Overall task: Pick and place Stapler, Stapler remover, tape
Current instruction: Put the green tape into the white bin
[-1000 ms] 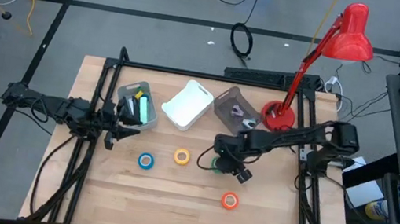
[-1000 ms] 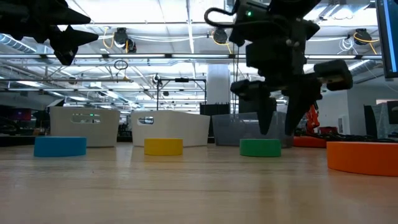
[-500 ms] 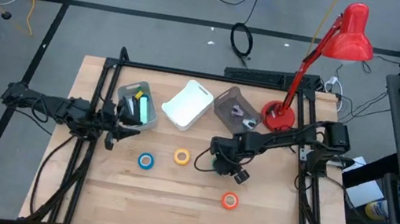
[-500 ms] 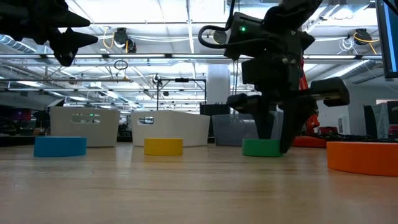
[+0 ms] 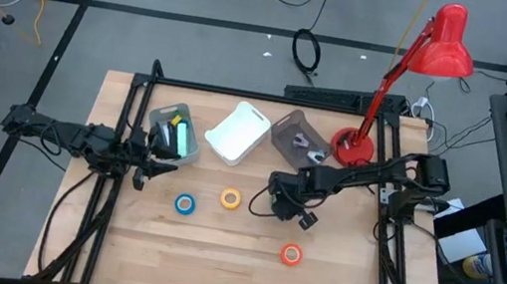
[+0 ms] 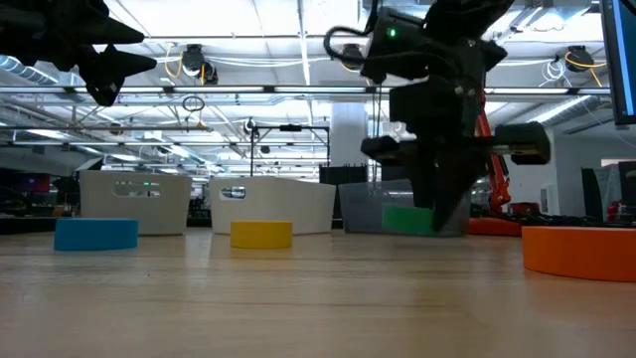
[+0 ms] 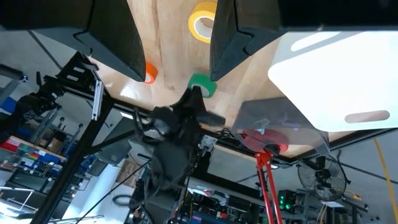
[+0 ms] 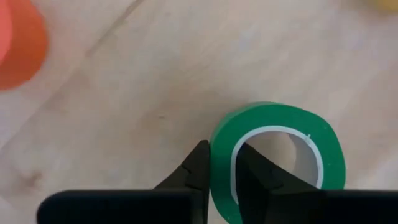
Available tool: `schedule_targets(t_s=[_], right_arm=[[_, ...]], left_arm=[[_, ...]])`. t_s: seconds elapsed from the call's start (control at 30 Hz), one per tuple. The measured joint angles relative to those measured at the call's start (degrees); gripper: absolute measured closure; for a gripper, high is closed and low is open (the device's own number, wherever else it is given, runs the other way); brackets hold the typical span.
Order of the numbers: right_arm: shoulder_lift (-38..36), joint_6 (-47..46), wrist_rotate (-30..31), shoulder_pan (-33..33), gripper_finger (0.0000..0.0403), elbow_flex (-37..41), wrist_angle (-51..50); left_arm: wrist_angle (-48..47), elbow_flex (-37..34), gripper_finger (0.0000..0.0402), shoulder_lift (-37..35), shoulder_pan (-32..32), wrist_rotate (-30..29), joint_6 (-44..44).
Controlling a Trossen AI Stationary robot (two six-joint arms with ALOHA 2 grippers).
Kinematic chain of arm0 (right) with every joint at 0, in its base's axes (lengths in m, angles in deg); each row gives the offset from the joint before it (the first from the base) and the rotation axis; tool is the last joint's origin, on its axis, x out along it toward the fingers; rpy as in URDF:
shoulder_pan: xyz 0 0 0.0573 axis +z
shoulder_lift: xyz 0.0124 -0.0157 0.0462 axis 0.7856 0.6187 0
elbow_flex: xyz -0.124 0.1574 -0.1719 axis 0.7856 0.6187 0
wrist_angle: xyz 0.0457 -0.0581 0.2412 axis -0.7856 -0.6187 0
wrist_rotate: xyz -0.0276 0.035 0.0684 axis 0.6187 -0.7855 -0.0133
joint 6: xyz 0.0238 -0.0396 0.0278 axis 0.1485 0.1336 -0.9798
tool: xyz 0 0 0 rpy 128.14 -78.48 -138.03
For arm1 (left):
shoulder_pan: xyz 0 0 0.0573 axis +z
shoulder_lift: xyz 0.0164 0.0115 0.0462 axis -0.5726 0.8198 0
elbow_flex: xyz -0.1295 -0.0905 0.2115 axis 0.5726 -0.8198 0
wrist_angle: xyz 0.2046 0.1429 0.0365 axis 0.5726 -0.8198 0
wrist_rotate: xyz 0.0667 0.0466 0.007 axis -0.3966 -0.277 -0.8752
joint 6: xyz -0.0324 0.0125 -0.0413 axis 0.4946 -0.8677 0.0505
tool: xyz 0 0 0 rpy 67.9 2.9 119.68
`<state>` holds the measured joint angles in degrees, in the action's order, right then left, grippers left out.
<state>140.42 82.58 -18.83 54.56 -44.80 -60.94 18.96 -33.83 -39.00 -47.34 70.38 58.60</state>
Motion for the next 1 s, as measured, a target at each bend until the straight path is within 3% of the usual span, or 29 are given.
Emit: schedule_targets(t_s=[0.23, 0.47, 0.7, 1.0], right_arm=[[-5.6, 3.8, 3.2, -0.1, 0.0367, -5.9, 0.4], [-8.5, 3.9, 3.2, -2.8, 0.0367, -12.0, 13.6], [-8.7, -1.5, 3.1, -7.7, 0.0367, -13.2, 28.3], [-7.7, -8.3, 2.7, -14.1, 0.0366, -13.2, 31.5]], left_arm=[[0.0, 0.0, 0.0220, 0.0, 0.0, 0.0, 0.0], [0.0, 0.0, 0.0220, 0.0, 0.0, 0.0, -0.3], [0.0, 0.0, 0.0220, 0.0, 0.0, 0.0, -0.1], [0.1, 0.0, 0.0220, 0.0, 0.0, 0.0, 0.1]])
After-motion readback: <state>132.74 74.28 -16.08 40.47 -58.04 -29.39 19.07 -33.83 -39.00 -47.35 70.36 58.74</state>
